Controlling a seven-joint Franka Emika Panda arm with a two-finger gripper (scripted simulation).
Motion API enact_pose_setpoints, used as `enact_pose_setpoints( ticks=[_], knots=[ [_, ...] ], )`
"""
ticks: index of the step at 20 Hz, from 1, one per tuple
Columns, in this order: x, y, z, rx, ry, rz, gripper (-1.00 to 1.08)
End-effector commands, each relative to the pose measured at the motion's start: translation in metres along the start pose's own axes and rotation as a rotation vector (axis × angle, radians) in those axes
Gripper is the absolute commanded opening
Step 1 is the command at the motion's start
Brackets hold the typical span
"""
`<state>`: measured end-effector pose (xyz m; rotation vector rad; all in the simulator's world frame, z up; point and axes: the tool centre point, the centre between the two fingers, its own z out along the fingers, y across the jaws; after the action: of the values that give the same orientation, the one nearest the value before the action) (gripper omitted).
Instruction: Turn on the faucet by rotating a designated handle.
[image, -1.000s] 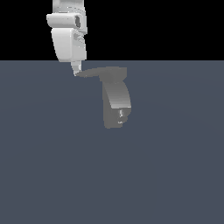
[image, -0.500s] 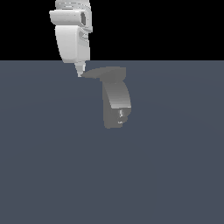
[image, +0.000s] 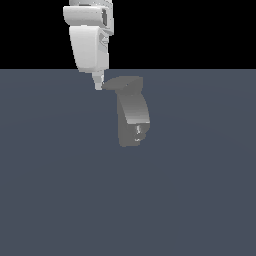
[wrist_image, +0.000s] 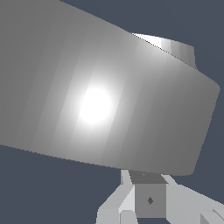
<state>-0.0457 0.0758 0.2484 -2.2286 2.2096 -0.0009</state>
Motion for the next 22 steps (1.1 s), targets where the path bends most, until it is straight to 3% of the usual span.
enact_pose_setpoints(
  ticks=[1,8,22],
  knots=[
    [0.010,0.007,0.000,-0.002,0.002,0.008,-1.00],
    [0.014,0.018,0.000,-0.001,0.001,-0.001,-1.00],
    [0.099,0.024,0.000,-0.002,0.001,0.005,-1.00]
  ],
)
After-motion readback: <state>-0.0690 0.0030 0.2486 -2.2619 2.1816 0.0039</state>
